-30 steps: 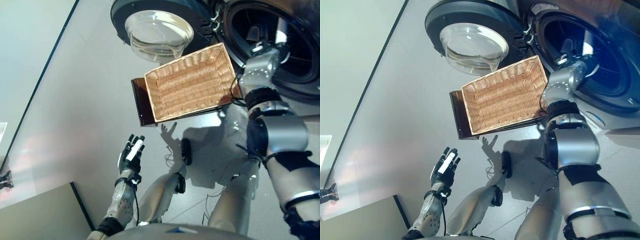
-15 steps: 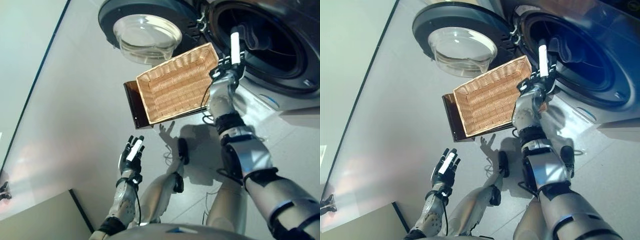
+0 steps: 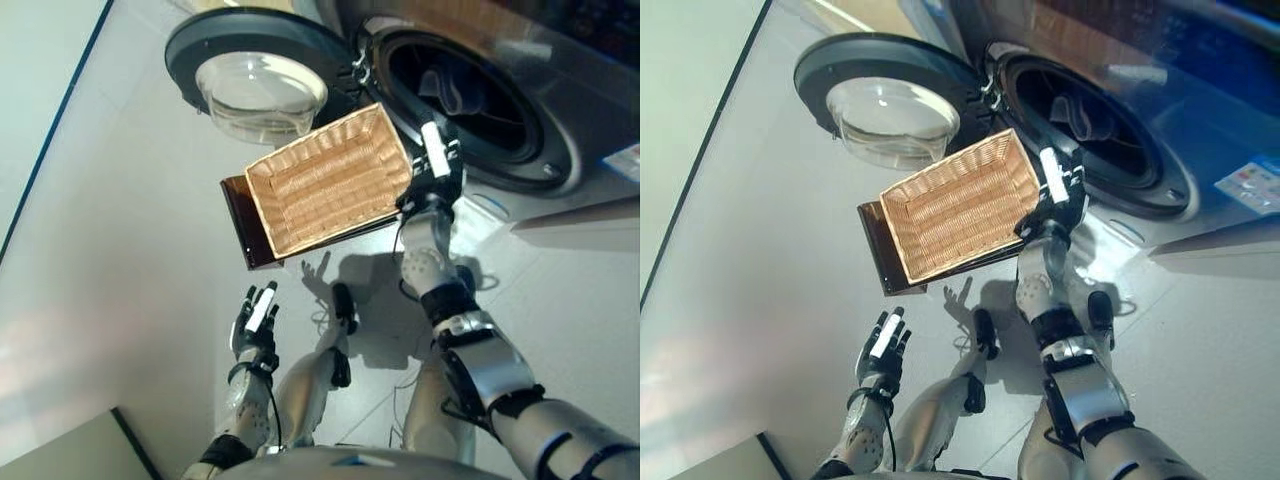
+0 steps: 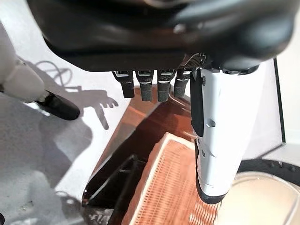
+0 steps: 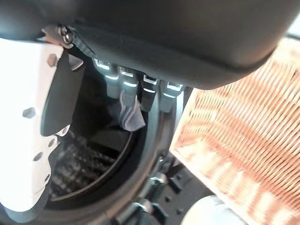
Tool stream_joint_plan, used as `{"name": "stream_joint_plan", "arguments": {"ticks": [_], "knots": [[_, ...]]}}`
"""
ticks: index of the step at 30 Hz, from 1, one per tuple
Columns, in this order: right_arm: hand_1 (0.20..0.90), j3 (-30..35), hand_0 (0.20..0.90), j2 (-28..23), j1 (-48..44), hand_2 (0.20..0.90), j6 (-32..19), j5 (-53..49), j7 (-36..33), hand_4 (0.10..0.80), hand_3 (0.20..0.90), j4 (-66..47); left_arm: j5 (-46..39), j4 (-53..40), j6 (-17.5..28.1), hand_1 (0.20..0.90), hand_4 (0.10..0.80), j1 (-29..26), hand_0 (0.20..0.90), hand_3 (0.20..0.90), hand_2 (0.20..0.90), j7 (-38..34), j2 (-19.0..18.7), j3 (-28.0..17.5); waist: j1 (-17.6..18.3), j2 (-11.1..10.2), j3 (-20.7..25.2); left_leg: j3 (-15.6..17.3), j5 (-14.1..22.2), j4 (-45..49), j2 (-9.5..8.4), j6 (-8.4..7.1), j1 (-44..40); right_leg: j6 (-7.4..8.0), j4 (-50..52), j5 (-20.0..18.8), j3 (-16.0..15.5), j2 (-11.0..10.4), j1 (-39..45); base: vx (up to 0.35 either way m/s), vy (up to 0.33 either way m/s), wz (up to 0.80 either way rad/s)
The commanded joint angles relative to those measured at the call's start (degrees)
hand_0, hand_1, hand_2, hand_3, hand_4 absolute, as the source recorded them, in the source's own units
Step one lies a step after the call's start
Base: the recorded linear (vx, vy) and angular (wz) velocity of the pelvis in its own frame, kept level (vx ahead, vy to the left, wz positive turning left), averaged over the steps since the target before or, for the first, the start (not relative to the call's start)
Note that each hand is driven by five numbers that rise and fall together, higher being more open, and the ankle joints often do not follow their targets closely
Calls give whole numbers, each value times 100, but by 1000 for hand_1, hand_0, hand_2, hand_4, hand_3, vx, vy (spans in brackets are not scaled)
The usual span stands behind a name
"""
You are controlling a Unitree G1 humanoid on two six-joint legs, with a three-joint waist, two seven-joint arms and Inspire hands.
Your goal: Pick up the clothes and place them into the washing machine
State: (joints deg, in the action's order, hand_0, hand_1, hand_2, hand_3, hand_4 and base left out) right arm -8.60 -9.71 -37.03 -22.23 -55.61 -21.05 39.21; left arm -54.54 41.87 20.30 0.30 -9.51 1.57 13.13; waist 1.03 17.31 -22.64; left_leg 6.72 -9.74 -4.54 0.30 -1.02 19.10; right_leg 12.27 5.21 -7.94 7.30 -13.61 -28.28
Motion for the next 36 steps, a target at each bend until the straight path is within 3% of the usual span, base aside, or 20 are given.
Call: {"name": "stream_joint_plan", "arguments": {"ticks": [1, 10, 15, 25, 35, 36], "knots": [[900, -94, 900, 286, 33, 900, -45, 576, 350, 800, 900, -361, 439, 644, 191, 900, 800, -193, 900, 900, 900, -162, -295, -374, -100, -253, 318, 224, 403, 53, -146, -386, -275, -525, 284, 739, -150, 357, 401, 110, -106, -5], [900, -13, 900, 97, 1051, 900, 247, 984, 610, 800, 900, 316, 1077, 1920, -66, 900, 800, -119, 900, 900, 900, -123, -406, -895, 3, -622, 583, 174, 556, 70, 38, -400, -838, -544, 128, 830, -214, 482, 1022, 90, -84, -4], [900, 104, 900, 82, 1603, 900, 509, 1158, 827, 800, 900, 1314, 1434, 2557, -205, 900, 800, -199, 900, 900, 900, -57, -636, -1241, 16, -938, 886, 143, 579, 15, 141, -436, -1203, -551, -114, 804, -277, 590, 1493, 69, -109, -3], [900, 317, 900, 97, 2210, 900, 781, 2042, 861, 800, 900, 2562, 1933, 3064, -275, 900, 800, -278, 900, 900, 900, -184, -804, -1610, 27, -1247, 1378, 154, 626, -46, 140, -425, -1682, -452, -750, 503, -295, 536, 2185, 12, -68, 1], [900, 281, 900, 38, 2563, 900, 1069, 2833, 1085, 800, 900, 3165, 2936, 3448, -588, 900, 800, -218, 900, 900, 900, -64, -966, -1415, 103, -1447, 1761, 48, 670, -46, 236, -446, -2051, -507, -784, 600, -446, 642, 2700, -8, -58, 0], [900, -144, 900, -150, 2538, 900, 1211, 4109, 945, 800, 900, 3229, 3127, 3435, -625, 900, 800, -214, 900, 900, 900, -22, -1004, -1359, 85, -1494, 1822, 13, 656, -46, 247, -437, -2067, -512, -801, 593, -487, 655, 2749, -26, -47, 10]]}}
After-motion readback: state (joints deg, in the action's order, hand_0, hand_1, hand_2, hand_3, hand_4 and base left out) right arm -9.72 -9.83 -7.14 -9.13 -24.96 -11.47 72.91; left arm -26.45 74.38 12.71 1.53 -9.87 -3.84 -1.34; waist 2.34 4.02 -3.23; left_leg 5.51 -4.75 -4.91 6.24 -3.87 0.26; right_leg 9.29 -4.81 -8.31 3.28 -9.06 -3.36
